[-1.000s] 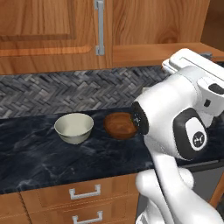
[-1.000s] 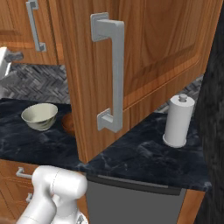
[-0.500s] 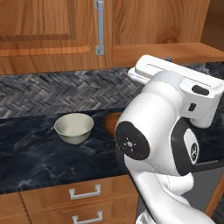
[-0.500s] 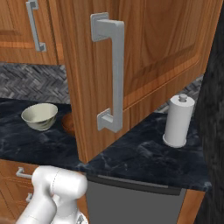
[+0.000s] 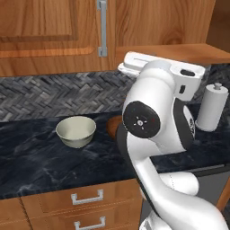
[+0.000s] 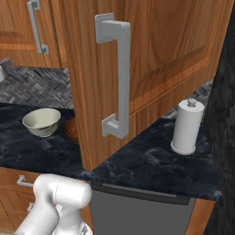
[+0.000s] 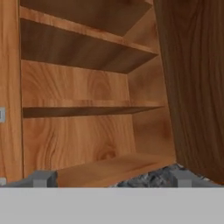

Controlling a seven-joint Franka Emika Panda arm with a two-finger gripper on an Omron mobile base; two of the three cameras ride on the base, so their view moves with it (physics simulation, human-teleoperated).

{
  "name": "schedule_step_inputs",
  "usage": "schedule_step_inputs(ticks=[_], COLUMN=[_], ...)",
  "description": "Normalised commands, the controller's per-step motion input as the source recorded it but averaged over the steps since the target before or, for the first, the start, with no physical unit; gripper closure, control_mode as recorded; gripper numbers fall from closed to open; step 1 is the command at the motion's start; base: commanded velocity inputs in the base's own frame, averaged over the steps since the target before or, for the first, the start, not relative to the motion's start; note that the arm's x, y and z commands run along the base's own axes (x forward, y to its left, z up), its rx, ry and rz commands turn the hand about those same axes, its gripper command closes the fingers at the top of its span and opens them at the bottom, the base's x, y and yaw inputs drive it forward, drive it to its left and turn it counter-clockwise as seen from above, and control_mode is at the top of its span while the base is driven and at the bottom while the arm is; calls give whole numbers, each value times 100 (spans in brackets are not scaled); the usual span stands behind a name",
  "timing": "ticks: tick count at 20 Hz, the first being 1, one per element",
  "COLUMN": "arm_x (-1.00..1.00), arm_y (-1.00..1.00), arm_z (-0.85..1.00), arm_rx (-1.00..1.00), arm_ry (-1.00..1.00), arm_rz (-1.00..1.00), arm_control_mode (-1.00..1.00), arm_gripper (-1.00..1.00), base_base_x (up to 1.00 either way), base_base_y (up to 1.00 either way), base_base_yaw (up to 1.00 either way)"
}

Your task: Open the cabinet. Pick the bowls from the counter and place them in the cabinet. Then close the cabinet.

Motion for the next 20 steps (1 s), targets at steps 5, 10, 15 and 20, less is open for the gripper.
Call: schedule_step_inputs(ticks=[5, 10, 15, 20], arm_x=[62, 64, 80, 77], arm_y=[46, 38, 19, 3], arm_z=[-1, -4, -1, -2], arm_rx=[-2, 0, 0, 0], arm_ry=[0, 0, 0, 1], arm_rz=[0, 7, 3, 6], arm_control_mode=[-100, -100, -100, -100], arm_gripper=[-100, -100, -100, -100], base_base_x=[0, 0, 0, 0], base_base_y=[0, 0, 0, 0], base_base_yaw=[0, 0, 0, 0])
